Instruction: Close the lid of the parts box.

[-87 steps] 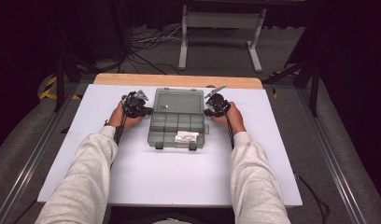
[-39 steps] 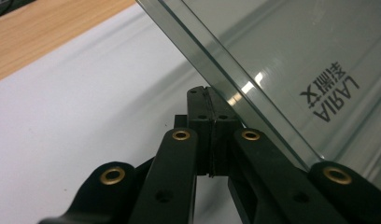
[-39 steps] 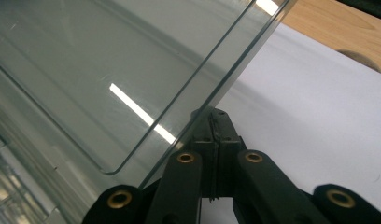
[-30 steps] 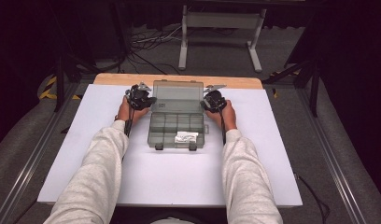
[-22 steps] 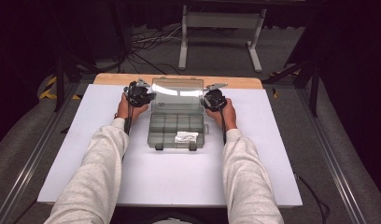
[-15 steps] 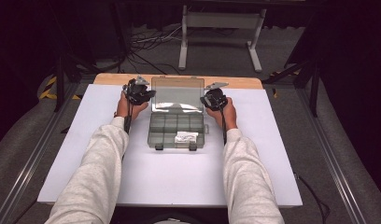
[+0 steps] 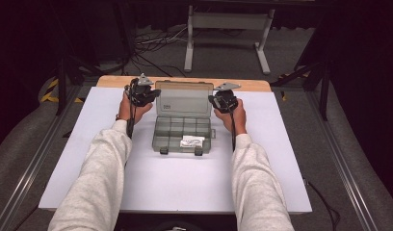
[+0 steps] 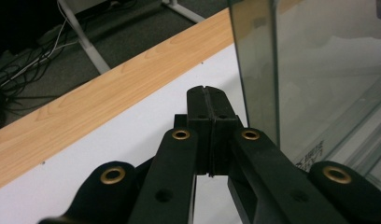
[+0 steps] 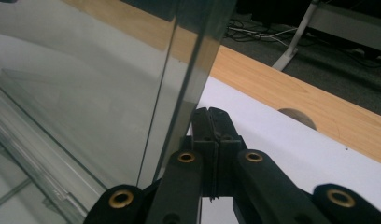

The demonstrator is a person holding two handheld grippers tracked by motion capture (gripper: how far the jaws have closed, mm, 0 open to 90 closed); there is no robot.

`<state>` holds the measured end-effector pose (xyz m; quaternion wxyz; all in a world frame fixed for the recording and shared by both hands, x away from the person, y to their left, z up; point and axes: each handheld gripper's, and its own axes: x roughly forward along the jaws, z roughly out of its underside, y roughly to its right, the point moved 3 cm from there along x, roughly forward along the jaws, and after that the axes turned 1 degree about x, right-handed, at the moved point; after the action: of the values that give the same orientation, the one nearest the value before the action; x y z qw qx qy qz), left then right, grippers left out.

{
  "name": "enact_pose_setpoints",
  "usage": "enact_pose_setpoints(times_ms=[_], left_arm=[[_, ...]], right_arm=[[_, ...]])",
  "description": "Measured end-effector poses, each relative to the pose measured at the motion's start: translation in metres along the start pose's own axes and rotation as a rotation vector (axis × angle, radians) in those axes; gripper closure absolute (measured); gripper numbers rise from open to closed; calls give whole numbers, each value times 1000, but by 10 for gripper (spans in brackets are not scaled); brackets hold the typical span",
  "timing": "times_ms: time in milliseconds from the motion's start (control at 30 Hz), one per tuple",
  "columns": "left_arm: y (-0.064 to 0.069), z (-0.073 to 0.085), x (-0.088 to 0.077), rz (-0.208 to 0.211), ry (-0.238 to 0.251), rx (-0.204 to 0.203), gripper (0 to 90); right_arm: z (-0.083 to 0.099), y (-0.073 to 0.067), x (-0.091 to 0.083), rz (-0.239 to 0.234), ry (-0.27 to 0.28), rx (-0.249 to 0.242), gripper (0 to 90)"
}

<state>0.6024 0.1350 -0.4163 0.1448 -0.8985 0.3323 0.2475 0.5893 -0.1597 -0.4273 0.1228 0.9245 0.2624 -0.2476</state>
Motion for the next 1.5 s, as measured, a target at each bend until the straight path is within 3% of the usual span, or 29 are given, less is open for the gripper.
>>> enact_pose_setpoints(times_ms=[333,667,833,1500], left_arm=[[5,-7,-17,-16,25,20,899],[14,-9,-32,-25,35,28,900],[15,-9,-34,-39,30,37,900],[21,-3,-40,-23,28,43,900]], right_arm=[[-11,-5,-17,21,42,-20,900],[-18,-13,-31,39,73,-4,900],[-19,-15,-34,46,67,-14,900],[-15,-21,-42,45,80,-9,900]])
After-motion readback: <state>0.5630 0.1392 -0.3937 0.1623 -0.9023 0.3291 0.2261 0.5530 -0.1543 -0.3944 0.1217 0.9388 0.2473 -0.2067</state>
